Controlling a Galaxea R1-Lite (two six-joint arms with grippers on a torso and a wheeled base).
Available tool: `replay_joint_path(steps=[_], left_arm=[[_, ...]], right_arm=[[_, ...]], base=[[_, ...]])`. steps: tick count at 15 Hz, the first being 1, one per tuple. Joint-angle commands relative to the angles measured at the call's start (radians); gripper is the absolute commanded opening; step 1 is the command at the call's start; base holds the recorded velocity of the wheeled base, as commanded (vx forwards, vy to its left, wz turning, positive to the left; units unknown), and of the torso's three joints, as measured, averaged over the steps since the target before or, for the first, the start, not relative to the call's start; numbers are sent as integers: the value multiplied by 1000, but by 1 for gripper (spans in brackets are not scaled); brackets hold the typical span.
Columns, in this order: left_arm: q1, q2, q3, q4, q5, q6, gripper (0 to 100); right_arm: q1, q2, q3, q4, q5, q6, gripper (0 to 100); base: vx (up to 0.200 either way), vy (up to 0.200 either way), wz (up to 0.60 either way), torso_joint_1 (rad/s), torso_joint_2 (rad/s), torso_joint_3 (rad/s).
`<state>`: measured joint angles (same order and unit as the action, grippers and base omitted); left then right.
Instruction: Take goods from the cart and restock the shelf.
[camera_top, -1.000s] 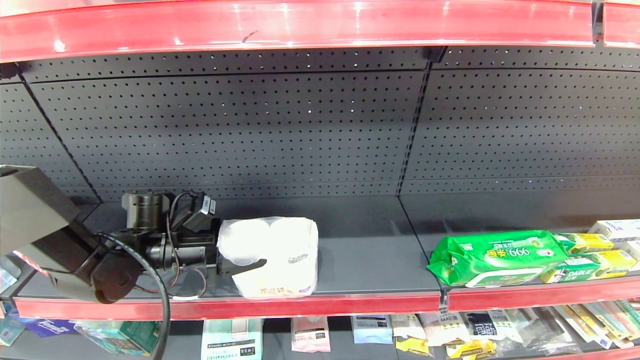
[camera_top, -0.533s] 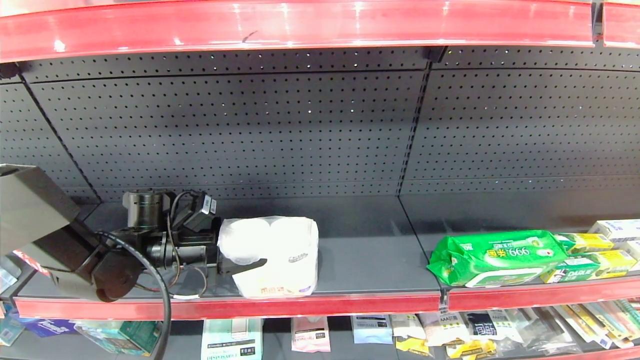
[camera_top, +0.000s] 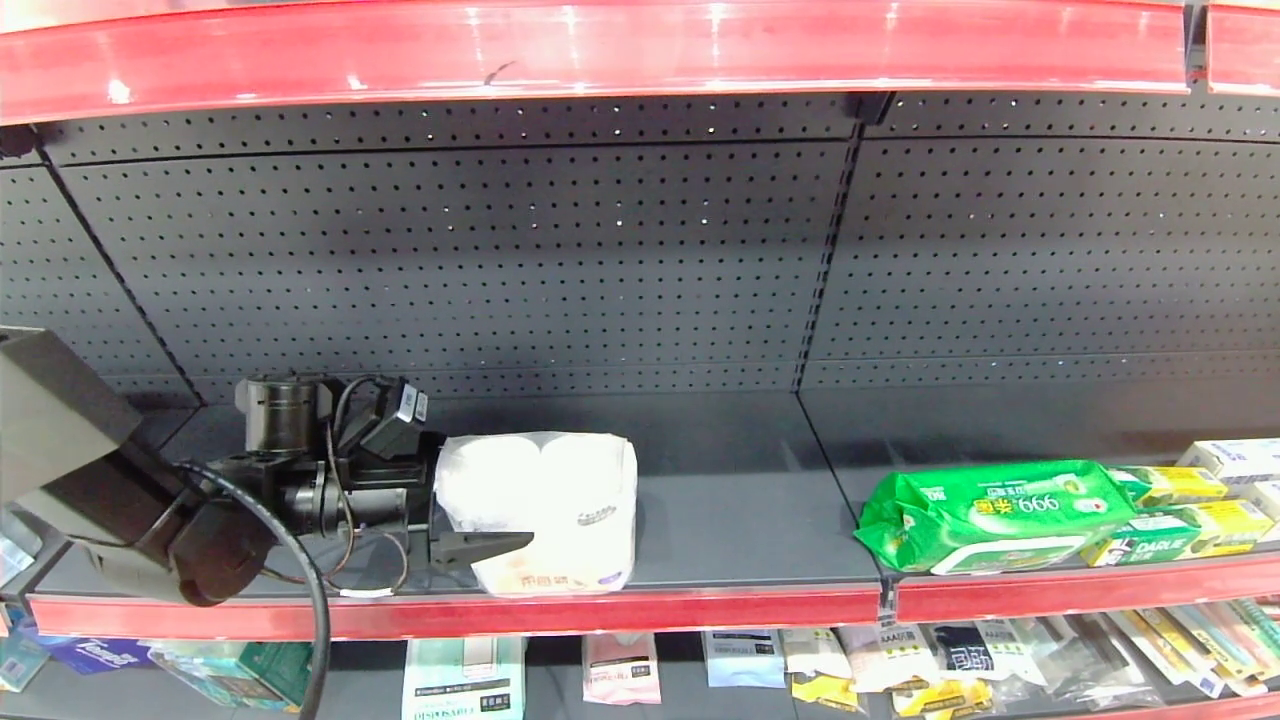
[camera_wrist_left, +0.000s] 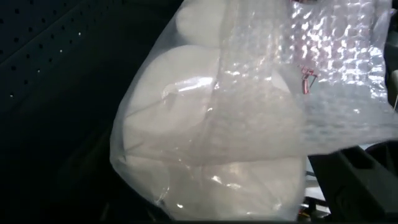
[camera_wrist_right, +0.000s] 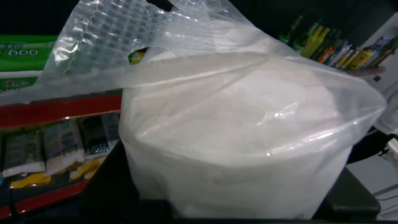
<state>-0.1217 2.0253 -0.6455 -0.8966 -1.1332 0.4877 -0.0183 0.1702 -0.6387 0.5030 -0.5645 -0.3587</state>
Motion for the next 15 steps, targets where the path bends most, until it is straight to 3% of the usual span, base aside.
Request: replay_joint_path(steps=[1,3,5,13,15], left_arm=[[-1,-60,4,-1,0,-37,100],[1,-102,0,-2,-2,-75,100],[1,-137,-5,-2,-2,-86,100],[1,-283,-57,-2,3,-241,100],[1,-307,-54,-2,29,-244,100]], right_arm=[[0,-1,1,0,0,0,0],[0,0,1,0,0,0,0],[0,-1,2,0,0,0,0],[9,-5,10,0,3,0,0],[11,-5,11,0,3,0,0]], base=[[0,0,0,0,0,0],[0,0,0,0,0,0],[0,0,0,0,0,0],[0,0,0,0,0,0],[0,0,0,0,0,0]])
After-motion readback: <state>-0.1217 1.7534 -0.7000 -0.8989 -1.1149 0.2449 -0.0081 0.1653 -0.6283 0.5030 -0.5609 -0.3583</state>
